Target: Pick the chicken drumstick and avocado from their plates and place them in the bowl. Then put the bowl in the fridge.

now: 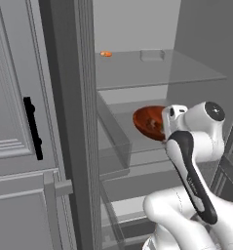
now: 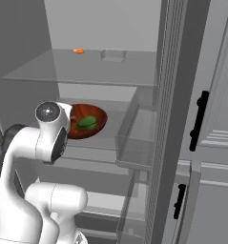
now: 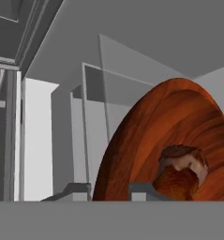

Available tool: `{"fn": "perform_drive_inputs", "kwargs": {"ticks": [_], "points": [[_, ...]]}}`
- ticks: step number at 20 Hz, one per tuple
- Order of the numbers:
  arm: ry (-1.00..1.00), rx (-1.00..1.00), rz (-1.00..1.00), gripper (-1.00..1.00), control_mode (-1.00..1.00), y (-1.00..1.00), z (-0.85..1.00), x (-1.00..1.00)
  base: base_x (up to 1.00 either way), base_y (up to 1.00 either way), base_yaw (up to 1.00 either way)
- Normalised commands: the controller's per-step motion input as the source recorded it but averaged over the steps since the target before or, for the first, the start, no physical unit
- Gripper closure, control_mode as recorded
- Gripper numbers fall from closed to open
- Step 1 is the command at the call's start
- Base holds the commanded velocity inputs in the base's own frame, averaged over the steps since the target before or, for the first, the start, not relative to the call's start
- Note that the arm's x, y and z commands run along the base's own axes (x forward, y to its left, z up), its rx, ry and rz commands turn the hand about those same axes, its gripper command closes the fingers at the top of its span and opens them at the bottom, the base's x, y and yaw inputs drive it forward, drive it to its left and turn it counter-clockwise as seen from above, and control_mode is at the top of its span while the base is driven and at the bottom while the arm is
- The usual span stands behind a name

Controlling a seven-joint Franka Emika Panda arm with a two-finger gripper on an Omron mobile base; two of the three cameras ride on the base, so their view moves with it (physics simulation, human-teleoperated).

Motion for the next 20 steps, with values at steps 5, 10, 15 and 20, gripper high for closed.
{"fn": "perform_drive_inputs", "kwargs": {"ticks": [5,10,15,20], "points": [[0.00,0.00,0.00,1.00,-1.00,0.00,-0.48,0.76,0.00,0.00,0.00],[0.01,0.00,0.00,1.00,-1.00,0.00,-0.55,0.84,0.00,0.00,0.00],[0.00,0.00,0.00,1.00,-1.00,0.00,-0.42,0.74,0.00,0.00,0.00],[0.00,0.00,0.00,1.00,-1.00,0.00,-0.25,0.61,0.00,0.00,0.00]]}}
